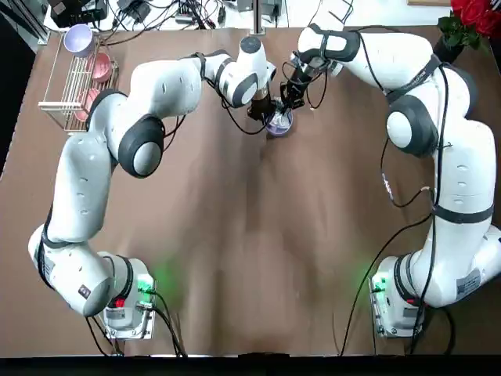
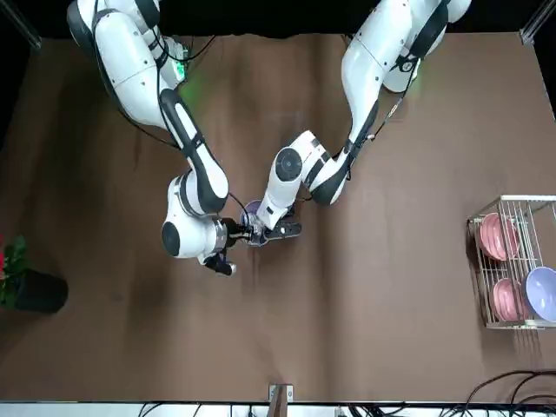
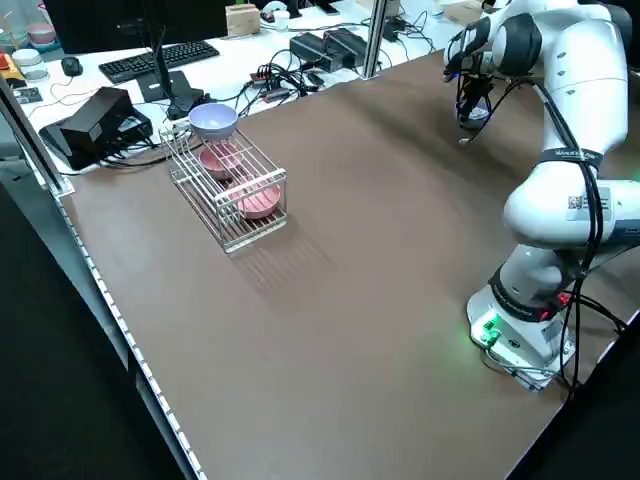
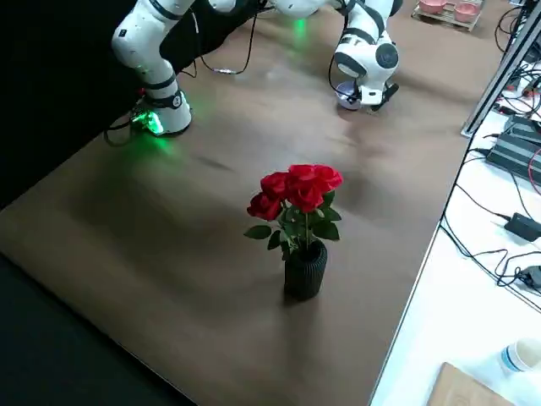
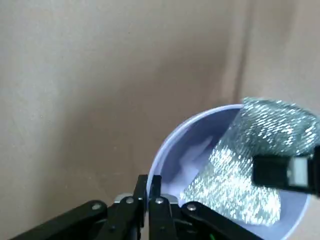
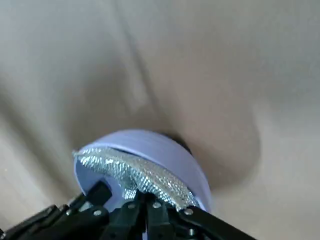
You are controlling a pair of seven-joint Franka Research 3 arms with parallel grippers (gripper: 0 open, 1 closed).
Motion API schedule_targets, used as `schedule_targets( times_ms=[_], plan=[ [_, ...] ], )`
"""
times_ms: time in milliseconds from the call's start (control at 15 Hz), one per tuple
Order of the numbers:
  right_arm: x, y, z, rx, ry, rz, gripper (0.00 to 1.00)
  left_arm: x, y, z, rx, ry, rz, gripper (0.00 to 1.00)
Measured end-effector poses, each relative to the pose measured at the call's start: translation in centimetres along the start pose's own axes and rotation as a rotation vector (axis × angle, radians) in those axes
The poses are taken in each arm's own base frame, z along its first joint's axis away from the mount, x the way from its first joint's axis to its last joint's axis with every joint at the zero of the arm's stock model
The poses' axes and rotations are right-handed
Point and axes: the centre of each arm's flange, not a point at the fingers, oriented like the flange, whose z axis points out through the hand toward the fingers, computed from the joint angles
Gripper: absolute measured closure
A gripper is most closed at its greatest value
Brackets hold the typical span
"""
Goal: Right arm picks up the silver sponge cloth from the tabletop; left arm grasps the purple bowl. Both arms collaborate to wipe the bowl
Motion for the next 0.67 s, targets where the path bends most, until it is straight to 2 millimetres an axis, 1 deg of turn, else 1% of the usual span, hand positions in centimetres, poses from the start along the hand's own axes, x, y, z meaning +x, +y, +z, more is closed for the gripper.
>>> schedule_targets(
  times_ms=[467, 667],
  plan=[
    [-2.5, -1.0, 2.5, -0.05, -0.124, -0.027, 0.98, 0.0, -0.1, 0.1, 0.004, -0.003, 0.0, 0.95],
    [-2.5, -0.9, 2.5, -0.05, -0.125, -0.026, 0.98, 0.0, -0.1, 0.1, 0.004, -0.003, 0.0, 0.95]
  ],
)
